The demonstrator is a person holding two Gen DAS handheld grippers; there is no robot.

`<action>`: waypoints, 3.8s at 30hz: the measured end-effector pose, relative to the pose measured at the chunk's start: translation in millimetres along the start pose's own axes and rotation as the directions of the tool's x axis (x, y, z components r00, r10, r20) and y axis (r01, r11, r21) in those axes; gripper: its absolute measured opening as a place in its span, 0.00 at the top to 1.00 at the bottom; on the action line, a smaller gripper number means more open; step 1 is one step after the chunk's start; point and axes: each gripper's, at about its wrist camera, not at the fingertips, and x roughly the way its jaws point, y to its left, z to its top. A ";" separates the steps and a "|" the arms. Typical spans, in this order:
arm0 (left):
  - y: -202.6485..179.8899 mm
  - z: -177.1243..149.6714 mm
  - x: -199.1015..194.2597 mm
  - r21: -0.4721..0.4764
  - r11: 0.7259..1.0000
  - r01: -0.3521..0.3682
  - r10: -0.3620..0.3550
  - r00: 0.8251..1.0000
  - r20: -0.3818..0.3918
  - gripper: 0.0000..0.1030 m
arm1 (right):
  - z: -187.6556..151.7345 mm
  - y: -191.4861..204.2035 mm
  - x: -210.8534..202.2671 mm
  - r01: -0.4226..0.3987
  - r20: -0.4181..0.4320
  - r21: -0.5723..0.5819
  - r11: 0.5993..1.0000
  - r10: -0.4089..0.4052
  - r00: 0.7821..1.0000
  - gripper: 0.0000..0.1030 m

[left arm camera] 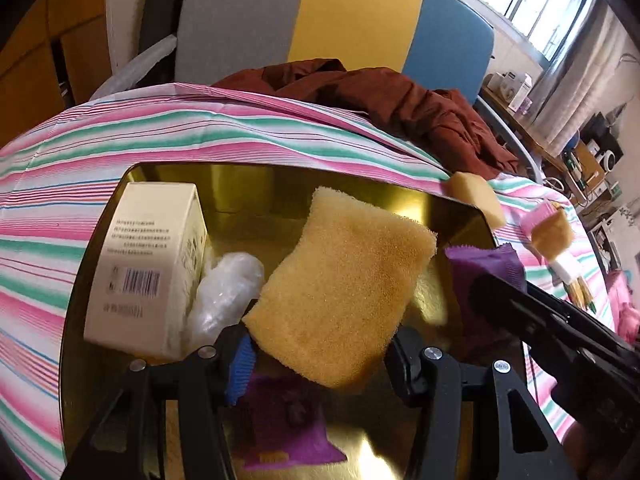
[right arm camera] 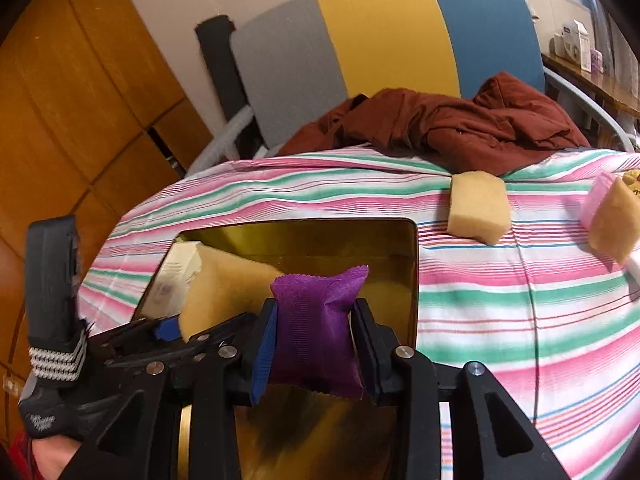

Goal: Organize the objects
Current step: 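Carry the sponge in the left tool and purple packet in the right tool over the tray, then open the right tool to drop the purple packet while the left tool releases the sponge, then move the right tool to the clear plastic bundle while the left tool approaches the white foam block, then grasp the clear plastic bundle with the right tool while the left tool grasps the white foam block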

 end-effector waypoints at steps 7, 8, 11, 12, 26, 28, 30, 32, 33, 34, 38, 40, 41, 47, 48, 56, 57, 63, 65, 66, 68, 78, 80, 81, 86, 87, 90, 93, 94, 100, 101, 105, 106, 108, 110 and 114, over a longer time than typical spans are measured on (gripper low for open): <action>5.0 8.0 4.4 -0.048 0.999 -0.016 0.017 1.000 0.018 0.27 | 12.5 -6.5 16.7 -0.027 0.005 0.079 0.997 0.027 1.000 0.58; 5.3 7.6 2.8 -0.056 0.998 -0.007 0.008 1.000 0.023 0.27 | 12.3 -6.2 14.1 -0.029 0.014 0.082 0.996 0.028 1.000 0.57; 6.2 5.7 -4.2 -0.075 0.997 -0.014 0.018 0.998 0.053 0.19 | 10.4 -4.5 3.4 -0.026 0.039 0.066 0.997 0.023 0.999 0.57; 7.1 4.2 -9.4 -0.087 0.996 -0.023 0.029 0.997 0.075 0.15 | 9.3 -5.0 -1.7 -0.023 0.052 0.063 0.998 0.019 0.998 0.57; -15.7 -24.2 -63.2 -0.162 0.987 -0.001 0.037 0.975 0.219 0.00 | -12.2 -29.2 -57.2 0.022 0.137 0.081 0.996 -0.033 0.990 0.56; -25.7 -28.7 -66.4 -0.134 0.991 0.003 0.027 0.974 0.224 0.00 | -15.7 -32.8 -64.1 0.035 0.142 0.078 0.996 -0.046 0.989 0.56; -35.8 -33.8 -68.4 -0.108 0.994 0.026 -0.002 0.975 0.221 0.00 | -19.9 -36.9 -71.2 0.052 0.147 0.078 0.996 -0.063 0.987 0.56; -44.3 -37.8 -68.7 -0.098 0.993 0.060 -0.038 0.976 0.213 0.00 | -24.3 -43.1 -78.4 0.063 0.155 0.080 0.995 -0.075 0.985 0.56; -49.5 -39.8 -68.5 -0.092 0.992 0.083 -0.062 0.977 0.204 0.00 | -26.3 -45.6 -81.2 0.071 0.156 0.082 0.994 -0.083 0.984 0.56; -53.7 -41.1 -68.6 -0.087 0.992 0.093 -0.075 0.977 0.199 0.00 | -28.7 -49.1 -84.3 0.078 0.156 0.083 0.993 -0.091 0.984 0.56; -74.9 -48.9 -70.7 -0.053 0.993 0.104 -0.092 0.977 0.192 0.00 | -39.3 -64.9 -94.8 0.097 0.157 0.110 0.989 -0.113 0.981 0.56; -86.2 -53.4 -71.1 -0.030 0.994 0.102 -0.095 0.978 0.187 0.00 | -45.3 -74.6 -98.7 0.104 0.153 0.131 0.986 -0.124 0.980 0.56; -91.8 -55.9 -70.7 -0.016 0.995 0.103 -0.099 0.978 0.181 0.00 | -48.6 -80.0 -100.6 0.109 0.149 0.142 0.984 -0.130 0.980 0.56; -131.0 -72.1 -68.3 0.081 0.990 0.115 -0.126 0.982 0.142 0.00 | -67.3 -109.2 -112.1 0.142 0.137 0.201 0.969 -0.171 0.976 0.56; -135.9 -74.2 -68.3 0.090 0.989 0.118 -0.130 0.982 0.139 0.00 | -70.7 -114.2 -114.9 0.145 0.137 0.209 0.967 -0.175 0.975 0.56; -192.7 -98.0 -55.5 0.228 0.962 0.153 -0.172 0.983 0.066 0.00 | -107.4 -181.0 -145.0 0.237 0.137 0.323 0.916 -0.293 0.946 0.55; -199.8 -101.9 -52.9 0.242 0.957 0.160 -0.178 0.982 0.056 0.00 | -112.1 -193.6 -149.3 0.260 0.129 0.347 0.901 -0.321 0.938 0.55; -227.0 -117.4 -44.4 0.297 0.938 0.178 -0.187 0.982 0.004 0.00 | -128.3 -252.7 -187.2 0.375 0.134 0.450 0.810 -0.476 0.869 0.52; -233.4 -119.6 -42.7 0.316 0.932 0.177 -0.186 0.983 -0.003 0.00 | -130.7 -272.4 -200.3 0.415 0.137 0.488 0.768 -0.537 0.832 0.47; -235.5 -120.3 -42.2 0.319 0.931 0.178 -0.186 0.983 -0.004 0.00 | -131.3 -283.7 -205.4 0.431 0.132 0.508 0.746 -0.562 0.817 0.47; -239.9 -121.4 -39.7 0.323 0.929 0.179 -0.186 0.983 -0.011 0.00 | -131.5 -305.2 -211.8 0.442 0.119 0.542 0.715 -0.586 0.802 0.47; -260.9 -121.4 -25.4 0.357 0.920 0.162 -0.161 0.986 -0.031 0.00 | -125.0 -362.1 -205.3 0.385 0.119 0.589 0.710 -0.547 0.828 0.47; -268.1 -119.9 -22.0 0.368 0.916 0.163 -0.162 0.986 -0.034 0.00 | -121.2 -362.6 -198.2 0.373 0.119 0.584 0.721 -0.530 0.839 0.47; -271.9 -119.3 -20.1 0.376 0.912 0.163 -0.162 0.986 -0.035 0.00 | -121.7 -363.5 -197.3 0.366 0.125 0.581 0.727 -0.524 0.843 0.47; -299.5 -109.6 -10.0 0.447 0.880 0.158 -0.166 0.986 -0.022 0.00 | -122.5 -365.6 -185.2 0.351 0.130 0.562 0.749 -0.499 0.857 0.68; -304.7 -107.3 -7.9 0.458 0.875 0.157 -0.168 0.986 -0.017 0.00 | -123.7 -366.4 -185.9 0.358 0.134 0.553 0.752 -0.505 0.853 0.71; -324.9 -95.7 2.7 0.495 0.855 0.157 -0.177 0.984 -0.006 0.00 | -130.8 -366.1 -189.3 0.368 0.159 0.544 0.754 -0.524 0.837 0.72; -344.4 -83.2 17.8 0.518 0.838 0.169 -0.190 0.982 -0.013 0.00 | -132.7 -368.8 -190.9 0.358 0.177 0.560 0.747 -0.530 0.830 0.72; -350.1 -79.2 23.5 0.519 0.837 0.170 -0.190 0.982 -0.017 0.00 | -133.9 -369.1 -191.1 0.353 0.182 0.561 0.748 -0.528 0.830 0.72; -393.4 -45.7 65.2 0.563 0.805 0.188 -0.212 0.977 -0.024 0.00 | -137.8 -369.1 -191.1 0.343 0.204 0.564 0.751 -0.530 0.823 0.72; -402.7 -40.6 71.4 0.587 0.783 0.208 -0.232 0.972 -0.035 0.00 | -137.7 -369.5 -190.5 0.343 0.206 0.563 0.752 -0.530 0.823 0.72; -431.5 -26.7 91.2 0.663 0.709 0.241 -0.266 0.962 -0.064 0.00 | -139.1 -373.0 -190.5 0.316 0.224 0.572 0.757 -0.515 0.827 0.72; -437.1 -23.0 96.0 0.676 0.693 0.250 -0.274 0.959 -0.074 0.00 | -139.5 -374.1 -190.6 0.309 0.229 0.575 0.758 -0.511 0.829 0.72; -447.9 -11.2 111.8 0.685 0.681 0.258 -0.266 0.959 -0.095 0.00 | -140.6 -374.8 -190.9 0.300 0.236 0.578 0.759 -0.507 0.829 0.72; -452.5 -0.6 125.8 0.674 0.692 0.258 -0.255 0.961 -0.105 0.00 | -141.0 -374.8 -190.7 0.299 0.238 0.578 0.759 -0.507 0.829 0.72; -457.0 7.1 150.0 0.676 0.690 0.258 -0.224 0.965 -0.139 0.00 | -142.1 -375.4 -191.7 0.289 0.245 0.581 0.761 -0.502 0.830 0.72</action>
